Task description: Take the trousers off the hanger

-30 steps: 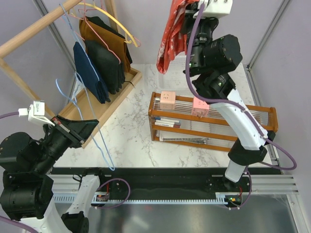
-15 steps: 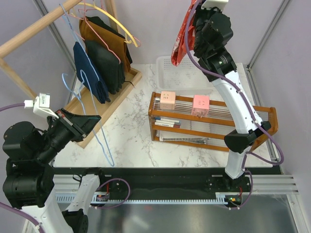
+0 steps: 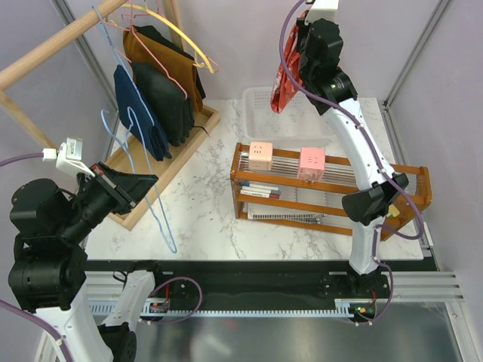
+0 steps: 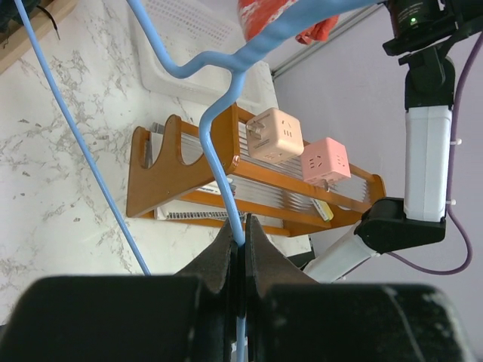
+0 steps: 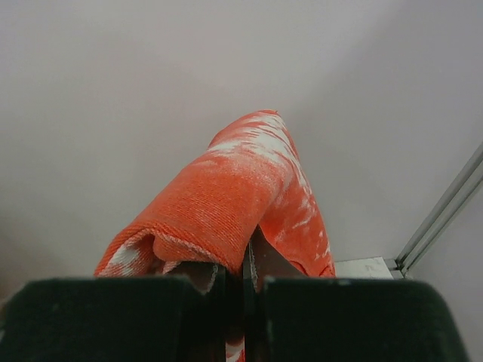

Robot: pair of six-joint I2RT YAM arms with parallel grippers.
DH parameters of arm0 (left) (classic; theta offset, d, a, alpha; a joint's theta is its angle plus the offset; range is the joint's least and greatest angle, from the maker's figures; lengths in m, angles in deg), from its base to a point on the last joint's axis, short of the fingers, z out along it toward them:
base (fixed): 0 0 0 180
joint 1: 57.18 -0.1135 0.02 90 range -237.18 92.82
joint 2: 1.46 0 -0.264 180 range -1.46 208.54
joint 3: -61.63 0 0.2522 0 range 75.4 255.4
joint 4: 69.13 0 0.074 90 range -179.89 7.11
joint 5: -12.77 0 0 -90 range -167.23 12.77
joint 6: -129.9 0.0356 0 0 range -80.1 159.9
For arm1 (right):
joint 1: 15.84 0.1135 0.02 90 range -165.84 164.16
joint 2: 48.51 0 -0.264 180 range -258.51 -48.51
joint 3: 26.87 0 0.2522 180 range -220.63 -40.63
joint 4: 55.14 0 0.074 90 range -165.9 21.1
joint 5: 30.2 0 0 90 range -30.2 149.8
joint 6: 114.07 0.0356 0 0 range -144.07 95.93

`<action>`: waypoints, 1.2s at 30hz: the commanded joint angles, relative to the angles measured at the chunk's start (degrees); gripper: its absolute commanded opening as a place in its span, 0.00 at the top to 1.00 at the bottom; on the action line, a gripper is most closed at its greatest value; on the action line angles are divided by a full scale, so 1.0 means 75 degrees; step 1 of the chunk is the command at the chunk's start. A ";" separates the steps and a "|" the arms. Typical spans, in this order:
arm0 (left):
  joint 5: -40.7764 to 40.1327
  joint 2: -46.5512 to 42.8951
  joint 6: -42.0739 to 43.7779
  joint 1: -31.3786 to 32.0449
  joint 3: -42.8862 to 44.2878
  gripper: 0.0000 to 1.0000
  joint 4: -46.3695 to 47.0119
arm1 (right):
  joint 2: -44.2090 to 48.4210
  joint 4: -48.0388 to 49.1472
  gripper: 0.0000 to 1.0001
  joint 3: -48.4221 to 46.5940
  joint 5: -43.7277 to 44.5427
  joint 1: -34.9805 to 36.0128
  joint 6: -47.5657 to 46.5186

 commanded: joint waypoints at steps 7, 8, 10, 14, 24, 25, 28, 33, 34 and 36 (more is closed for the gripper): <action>0.0134 0.0179 0.0403 0.0019 -0.0053 0.98 0.0461 | -0.0196 0.0150 1.00 -0.0370 -0.0876 -0.0563 0.0887; 0.0134 0.0179 0.0403 0.0019 -0.0053 0.98 0.0461 | -0.0208 0.0092 1.00 -0.0311 -0.0946 -0.0575 0.1084; 0.0134 0.0202 0.0414 0.0019 -0.0064 0.98 0.0484 | -0.0267 0.0010 1.00 -0.0299 -0.0912 -0.0575 0.1145; 0.0122 0.0190 0.0414 0.0019 -0.0041 0.98 0.0472 | -0.0255 -0.0131 0.97 -0.0101 -0.0771 -0.0575 0.1285; 0.0087 0.0143 0.0356 0.0007 -0.0111 0.98 0.0484 | -0.0723 -0.0003 0.89 -0.0123 -0.0818 -0.0645 0.1508; 0.0087 0.0120 0.0344 0.0007 -0.0146 0.98 0.0473 | -0.0770 0.0044 0.89 -0.0123 -0.0864 -0.0646 0.1555; 0.0040 0.0085 0.0332 0.0019 -0.0170 0.98 0.0473 | -0.1040 0.0021 0.77 -0.0264 -0.0912 -0.0657 0.1706; -0.0018 0.0038 0.0239 0.0007 -0.0205 0.98 0.0472 | -0.1310 -0.0658 0.31 -0.0358 -0.0912 -0.0669 0.2106; -0.0030 0.0026 0.0215 0.0007 -0.0217 0.98 0.0484 | -0.1287 -0.0717 0.30 -0.0276 -0.0935 -0.0681 0.2141; -0.0053 0.0015 0.0145 0.0007 -0.0228 0.98 0.0472 | -0.1275 -0.1009 0.28 -0.0147 -0.0924 -0.0681 0.2234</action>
